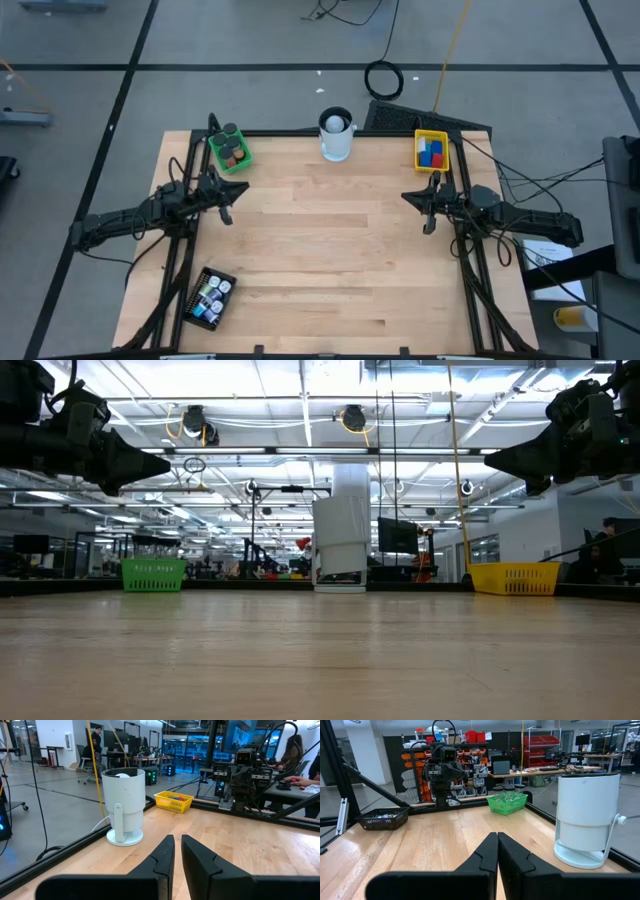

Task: Pick & Place Office items
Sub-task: Return to Home Position

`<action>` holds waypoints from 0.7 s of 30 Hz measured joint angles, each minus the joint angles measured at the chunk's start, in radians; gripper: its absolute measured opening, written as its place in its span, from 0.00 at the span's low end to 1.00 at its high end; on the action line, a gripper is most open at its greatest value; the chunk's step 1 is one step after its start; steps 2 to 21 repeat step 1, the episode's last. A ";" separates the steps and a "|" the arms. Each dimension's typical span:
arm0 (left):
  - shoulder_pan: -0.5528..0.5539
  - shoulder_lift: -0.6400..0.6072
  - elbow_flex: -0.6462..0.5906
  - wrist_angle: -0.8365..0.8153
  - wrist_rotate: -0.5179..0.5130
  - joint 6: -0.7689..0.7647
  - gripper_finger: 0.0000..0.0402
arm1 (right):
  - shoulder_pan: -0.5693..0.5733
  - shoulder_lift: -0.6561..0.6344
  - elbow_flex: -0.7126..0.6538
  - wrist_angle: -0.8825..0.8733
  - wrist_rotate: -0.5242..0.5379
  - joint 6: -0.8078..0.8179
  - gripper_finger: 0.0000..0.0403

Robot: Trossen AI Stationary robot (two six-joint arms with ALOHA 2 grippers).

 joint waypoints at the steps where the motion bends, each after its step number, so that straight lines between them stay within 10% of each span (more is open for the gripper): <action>1: 0.000 0.000 0.000 0.000 0.000 0.000 0.10 | 0.000 0.000 0.000 0.000 0.000 0.000 0.01; 21: 0.000 0.000 0.000 0.000 0.000 0.000 0.10 | 0.000 0.000 0.000 0.000 0.000 0.000 0.01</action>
